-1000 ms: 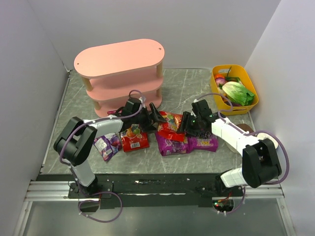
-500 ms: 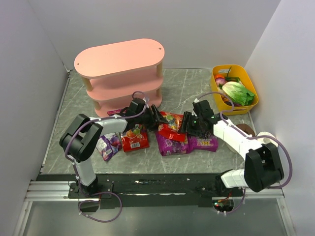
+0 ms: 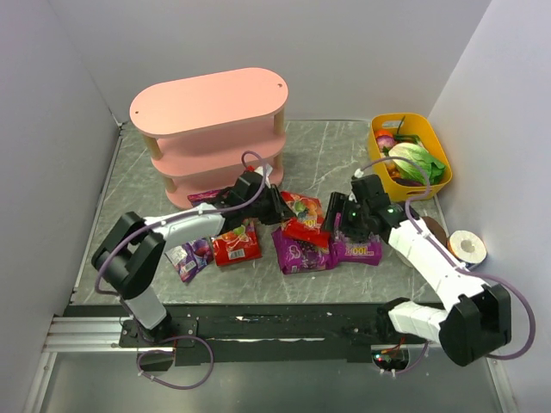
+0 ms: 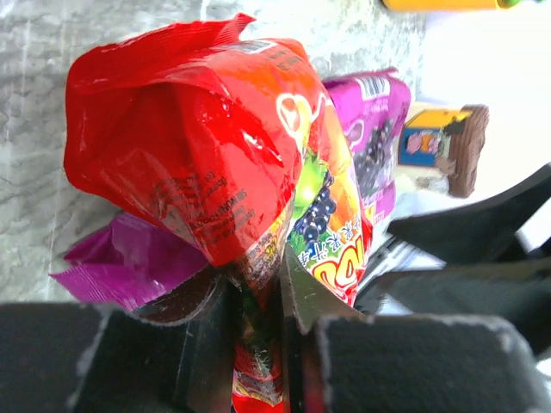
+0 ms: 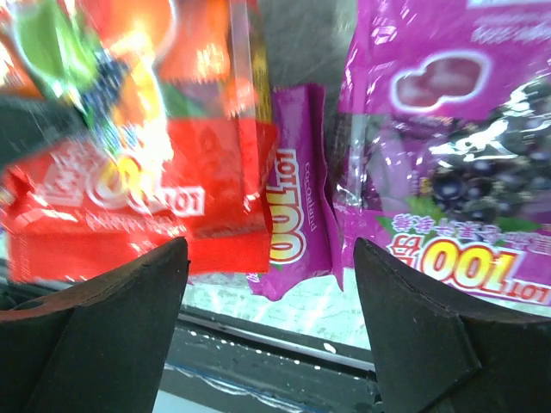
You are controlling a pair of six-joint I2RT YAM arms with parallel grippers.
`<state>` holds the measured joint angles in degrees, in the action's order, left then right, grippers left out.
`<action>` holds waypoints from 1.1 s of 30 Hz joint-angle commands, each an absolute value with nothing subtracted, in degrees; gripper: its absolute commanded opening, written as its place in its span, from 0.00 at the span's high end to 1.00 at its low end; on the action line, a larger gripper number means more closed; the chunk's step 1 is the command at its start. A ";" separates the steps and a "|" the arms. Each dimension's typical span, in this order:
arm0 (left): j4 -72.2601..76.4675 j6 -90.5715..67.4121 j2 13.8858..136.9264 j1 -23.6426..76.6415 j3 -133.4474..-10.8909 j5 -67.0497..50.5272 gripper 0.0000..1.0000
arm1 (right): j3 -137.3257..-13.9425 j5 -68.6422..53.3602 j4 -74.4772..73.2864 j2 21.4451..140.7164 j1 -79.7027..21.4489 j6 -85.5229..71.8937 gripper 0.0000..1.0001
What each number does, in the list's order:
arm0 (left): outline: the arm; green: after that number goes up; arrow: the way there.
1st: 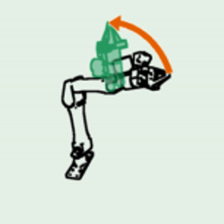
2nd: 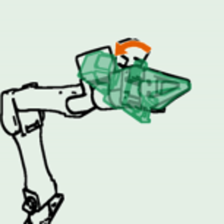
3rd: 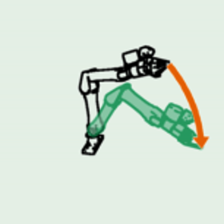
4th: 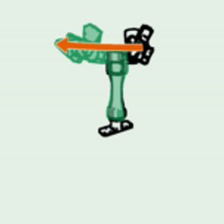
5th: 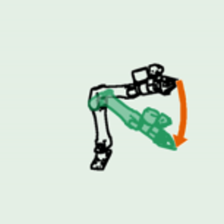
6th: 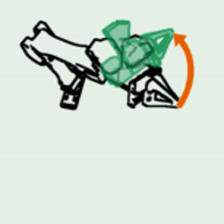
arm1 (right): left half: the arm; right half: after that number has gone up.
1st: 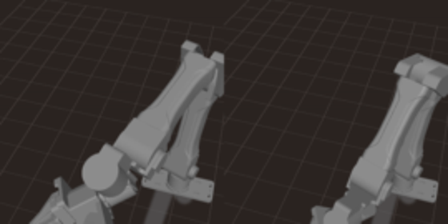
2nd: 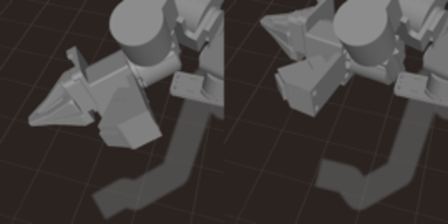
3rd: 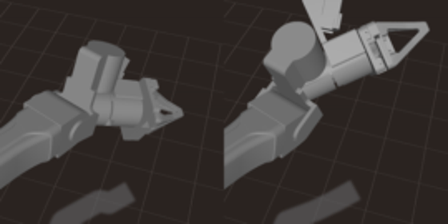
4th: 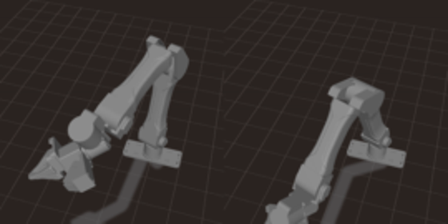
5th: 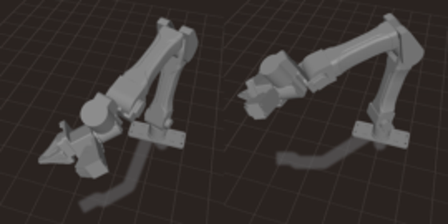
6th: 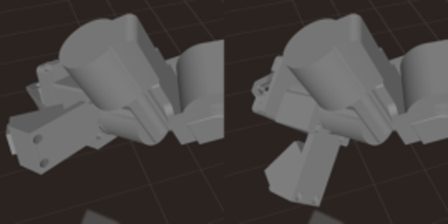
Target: Place and organize the candy bags onto the shelf
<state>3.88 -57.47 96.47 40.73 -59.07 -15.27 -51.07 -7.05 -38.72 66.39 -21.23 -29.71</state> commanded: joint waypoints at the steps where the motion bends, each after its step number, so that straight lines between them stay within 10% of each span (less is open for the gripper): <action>1: 3.43 -50.19 89.30 44.38 -61.43 -12.31 0.80 | -55.37 -3.52 -40.78 61.79 -19.69 -30.50 0.15; 12: 3.25 -40.36 78.41 46.58 -64.24 -9.84 0.99 | -59.14 -0.35 -39.81 54.14 -17.14 -33.75 0.13; 33: -7.65 -32.16 82.44 29.63 -102.12 -13.09 0.99 | -60.91 -1.58 -37.71 55.02 -16.35 -35.16 0.13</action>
<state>-14.26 -30.39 81.21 34.57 -96.73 -9.04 -60.07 -2.13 -39.86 54.83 -16.82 -34.59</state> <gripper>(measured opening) 0.219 0.870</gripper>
